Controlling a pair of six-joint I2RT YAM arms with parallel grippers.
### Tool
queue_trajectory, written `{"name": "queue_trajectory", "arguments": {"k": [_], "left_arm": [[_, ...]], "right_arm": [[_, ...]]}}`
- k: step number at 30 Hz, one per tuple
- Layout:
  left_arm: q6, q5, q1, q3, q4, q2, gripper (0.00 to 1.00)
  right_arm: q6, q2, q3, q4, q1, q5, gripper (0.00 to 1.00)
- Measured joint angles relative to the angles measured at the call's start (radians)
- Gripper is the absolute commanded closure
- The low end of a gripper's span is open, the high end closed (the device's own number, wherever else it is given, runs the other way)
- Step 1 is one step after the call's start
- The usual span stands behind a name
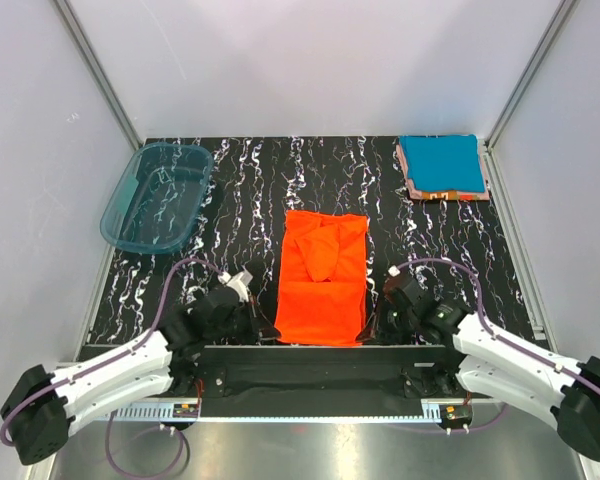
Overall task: Fold and stack the t-shirts
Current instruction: Fold the tshirt
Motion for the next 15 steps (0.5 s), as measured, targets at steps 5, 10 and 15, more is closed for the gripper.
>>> {"name": "queue_trajectory", "arguments": {"k": [5,10,15], "left_arm": [[-0.022,-0.014,-0.007,0.000,-0.084,-0.118,1.00],[-0.023,-0.021,-0.010,0.045,-0.171,-0.127,0.98],[0.046,-0.087,-0.006,0.324,-0.297,0.003,0.93]], "right_arm": [[0.035,-0.060,0.000,-0.048,0.022,0.033,1.00],[0.038,-0.111,0.092,-0.162,0.024,0.089,1.00],[-0.013,-0.053,0.369,-0.288,0.025,0.200,1.00]]}}
